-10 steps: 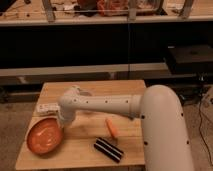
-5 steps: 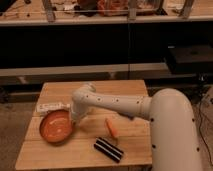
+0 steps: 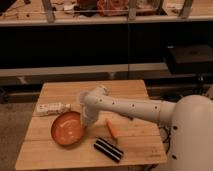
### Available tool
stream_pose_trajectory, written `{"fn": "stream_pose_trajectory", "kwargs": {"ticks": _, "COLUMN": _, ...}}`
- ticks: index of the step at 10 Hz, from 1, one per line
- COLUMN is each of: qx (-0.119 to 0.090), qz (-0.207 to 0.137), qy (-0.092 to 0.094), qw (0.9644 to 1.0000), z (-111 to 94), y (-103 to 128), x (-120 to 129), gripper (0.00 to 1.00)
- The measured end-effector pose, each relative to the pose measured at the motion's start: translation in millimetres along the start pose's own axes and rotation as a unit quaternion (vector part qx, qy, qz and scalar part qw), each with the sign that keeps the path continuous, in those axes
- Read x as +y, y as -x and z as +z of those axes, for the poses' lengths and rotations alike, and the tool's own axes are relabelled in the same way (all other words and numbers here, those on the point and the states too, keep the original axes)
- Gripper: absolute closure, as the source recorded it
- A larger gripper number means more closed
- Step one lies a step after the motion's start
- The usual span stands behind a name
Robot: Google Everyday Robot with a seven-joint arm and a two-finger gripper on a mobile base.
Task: Drag the ceramic bowl in a circle
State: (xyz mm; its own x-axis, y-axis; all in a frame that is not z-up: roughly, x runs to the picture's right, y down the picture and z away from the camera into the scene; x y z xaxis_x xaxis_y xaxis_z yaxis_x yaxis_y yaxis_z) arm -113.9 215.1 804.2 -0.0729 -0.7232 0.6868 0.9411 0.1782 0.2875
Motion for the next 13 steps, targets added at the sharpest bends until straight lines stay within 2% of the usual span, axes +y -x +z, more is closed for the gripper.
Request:
{"fn": "stream_pose_trajectory", "kwargs": {"ticks": 2, "qx": -0.015, "qz": -0.023, "qy": -0.008, "qw": 0.9996, "z": -0.4, "y": 31.6, "x": -7.3, "gripper": 1.0}}
{"fn": "stream_pose_trajectory", "kwargs": {"ticks": 3, "qx": -0.025, "qz": -0.043, "qy": -0.011, "qw": 0.9987, "z": 0.5, "y": 48.5, "x": -18.8, "gripper": 1.0}}
{"fn": "stream_pose_trajectory", "kwargs": {"ticks": 5, "qx": -0.036, "qz": -0.073, "qy": -0.016, "qw": 0.9965, "z": 3.3, "y": 62.2, "x": -43.2, "gripper": 1.0}}
{"fn": "stream_pose_trajectory", "kwargs": {"ticks": 7, "qx": -0.047, "qz": -0.108, "qy": -0.026, "qw": 0.9926, "z": 10.4, "y": 65.9, "x": -73.9, "gripper": 1.0}}
{"fn": "stream_pose_trajectory", "kwargs": {"ticks": 9, "qx": -0.056, "qz": -0.141, "qy": -0.041, "qw": 0.9877, "z": 23.1, "y": 59.0, "x": -106.4, "gripper": 1.0}}
{"fn": "stream_pose_trajectory", "kwargs": {"ticks": 10, "qx": -0.056, "qz": -0.152, "qy": -0.048, "qw": 0.9856, "z": 28.4, "y": 47.9, "x": -118.5, "gripper": 1.0}}
{"fn": "stream_pose_trajectory", "kwargs": {"ticks": 11, "qx": -0.055, "qz": -0.157, "qy": -0.054, "qw": 0.9845, "z": 32.7, "y": 34.1, "x": -124.7, "gripper": 1.0}}
{"fn": "stream_pose_trajectory", "kwargs": {"ticks": 13, "qx": -0.047, "qz": -0.15, "qy": -0.06, "qw": 0.9857, "z": 39.1, "y": -6.4, "x": -123.8, "gripper": 1.0}}
